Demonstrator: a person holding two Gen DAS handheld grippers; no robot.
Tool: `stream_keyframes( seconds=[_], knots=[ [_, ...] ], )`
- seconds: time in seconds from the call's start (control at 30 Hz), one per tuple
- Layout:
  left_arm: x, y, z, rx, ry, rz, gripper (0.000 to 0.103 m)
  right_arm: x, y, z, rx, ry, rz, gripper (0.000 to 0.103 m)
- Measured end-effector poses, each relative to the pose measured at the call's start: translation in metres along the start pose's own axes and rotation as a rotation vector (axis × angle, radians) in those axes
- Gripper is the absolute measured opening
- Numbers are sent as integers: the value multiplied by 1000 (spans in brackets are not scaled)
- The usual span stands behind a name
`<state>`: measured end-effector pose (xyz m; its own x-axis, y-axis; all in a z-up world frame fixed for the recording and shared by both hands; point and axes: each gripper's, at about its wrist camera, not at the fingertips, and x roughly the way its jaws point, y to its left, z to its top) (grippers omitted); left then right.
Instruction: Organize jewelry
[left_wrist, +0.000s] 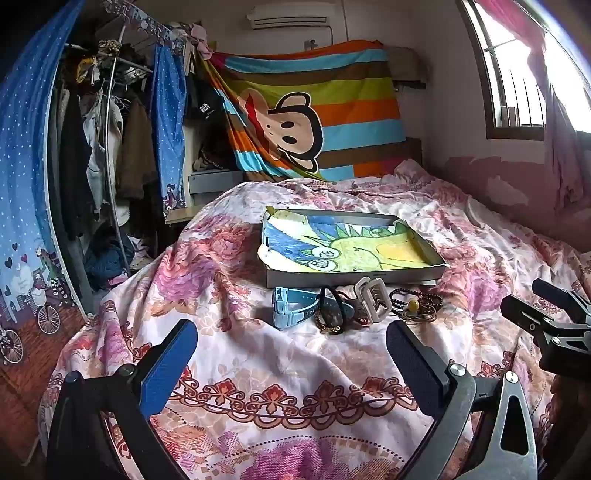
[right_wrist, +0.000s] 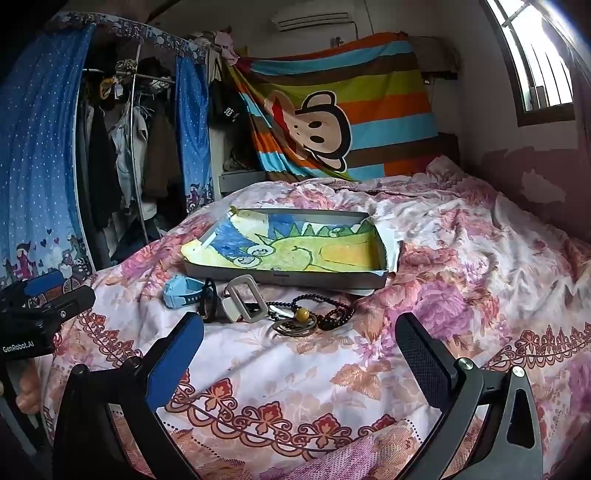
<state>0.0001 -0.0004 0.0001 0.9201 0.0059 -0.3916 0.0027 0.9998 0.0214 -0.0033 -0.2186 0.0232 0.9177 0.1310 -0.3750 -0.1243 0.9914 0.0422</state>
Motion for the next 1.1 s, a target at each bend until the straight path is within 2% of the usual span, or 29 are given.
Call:
stream_keyframes(
  seconds=[1.1],
  knots=[
    [-1,0,0,5,5,0,103,3,-2,-3,3,12,2,102]
  ],
)
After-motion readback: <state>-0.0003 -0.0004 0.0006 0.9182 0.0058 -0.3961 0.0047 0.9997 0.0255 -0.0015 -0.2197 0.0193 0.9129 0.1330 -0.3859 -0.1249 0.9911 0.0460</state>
